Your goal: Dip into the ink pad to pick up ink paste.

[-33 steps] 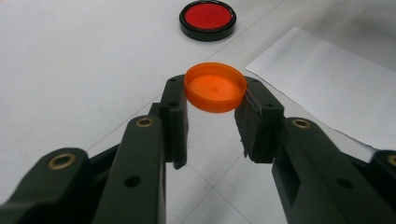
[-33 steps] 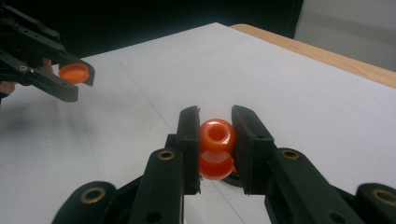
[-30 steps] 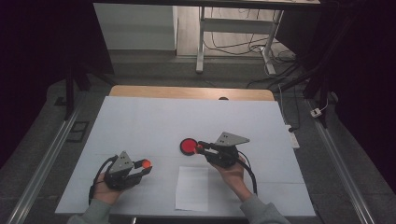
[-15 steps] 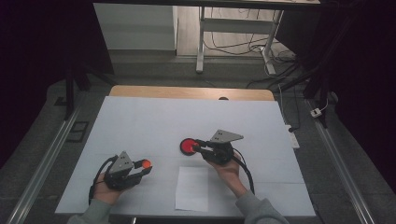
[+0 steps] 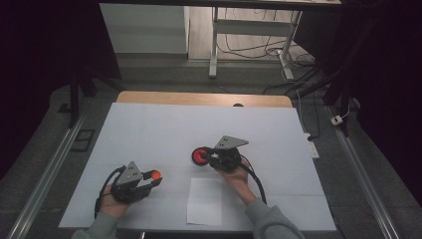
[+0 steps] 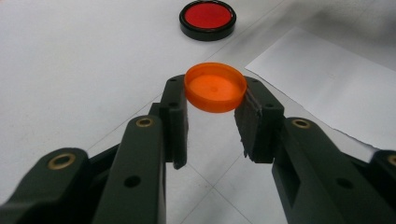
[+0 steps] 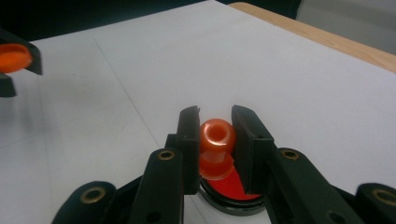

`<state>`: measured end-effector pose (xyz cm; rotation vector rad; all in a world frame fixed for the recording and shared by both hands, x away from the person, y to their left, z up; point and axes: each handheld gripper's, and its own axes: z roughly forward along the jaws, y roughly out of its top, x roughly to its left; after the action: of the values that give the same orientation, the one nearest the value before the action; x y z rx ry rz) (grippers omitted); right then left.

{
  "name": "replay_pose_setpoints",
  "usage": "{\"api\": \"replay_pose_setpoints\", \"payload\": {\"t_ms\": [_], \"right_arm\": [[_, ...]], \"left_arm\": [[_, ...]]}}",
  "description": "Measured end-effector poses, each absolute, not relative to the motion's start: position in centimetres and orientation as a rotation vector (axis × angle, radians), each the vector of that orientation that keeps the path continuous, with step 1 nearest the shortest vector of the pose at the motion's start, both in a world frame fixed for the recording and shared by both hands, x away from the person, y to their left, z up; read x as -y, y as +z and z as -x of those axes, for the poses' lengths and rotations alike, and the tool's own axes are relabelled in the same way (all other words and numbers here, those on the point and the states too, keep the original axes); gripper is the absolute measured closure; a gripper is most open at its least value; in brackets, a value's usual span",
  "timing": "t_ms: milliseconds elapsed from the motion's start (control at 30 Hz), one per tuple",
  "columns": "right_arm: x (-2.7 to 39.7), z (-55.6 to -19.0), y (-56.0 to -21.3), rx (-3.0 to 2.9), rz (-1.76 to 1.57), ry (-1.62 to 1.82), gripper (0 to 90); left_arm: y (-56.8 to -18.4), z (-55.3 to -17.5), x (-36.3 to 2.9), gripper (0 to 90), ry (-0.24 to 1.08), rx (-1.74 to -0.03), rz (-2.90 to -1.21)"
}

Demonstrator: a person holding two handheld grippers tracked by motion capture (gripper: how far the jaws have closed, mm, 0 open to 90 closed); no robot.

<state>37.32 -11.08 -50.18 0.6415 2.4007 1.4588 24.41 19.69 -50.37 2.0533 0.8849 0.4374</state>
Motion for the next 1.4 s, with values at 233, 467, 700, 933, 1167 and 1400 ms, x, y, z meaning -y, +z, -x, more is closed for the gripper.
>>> {"api": "replay_pose_setpoints", "payload": {"t_ms": [233,467,700,933,1167,1400], "right_arm": [[10.7,-38.3,-50.8,-2.406,-0.656,1.412,72.5],[10.3,-39.1,-51.5,-2.414,-0.662,1.385,72.5],[10.2,-39.3,-51.7,-2.408,-0.665,1.366,72.5],[10.2,-39.4,-51.7,-2.412,-0.668,1.344,72.4],[9.6,-39.6,-52.3,-2.447,-0.650,1.268,72.5],[9.6,-39.8,-52.3,-2.457,-0.680,1.280,72.8]], "left_arm": [[-50.4,-24.4,-19.7,65.2,0.436,-0.887,-2.054],[-50.4,-24.4,-19.8,65.2,0.436,-0.892,-2.052],[-50.4,-24.5,-19.8,65.2,0.436,-0.891,-2.052],[-50.4,-24.5,-19.8,65.2,0.437,-0.892,-2.053],[-50.4,-24.4,-19.8,65.2,0.436,-0.894,-2.049],[-50.4,-24.4,-19.9,65.2,0.441,-0.901,-2.047]]}}
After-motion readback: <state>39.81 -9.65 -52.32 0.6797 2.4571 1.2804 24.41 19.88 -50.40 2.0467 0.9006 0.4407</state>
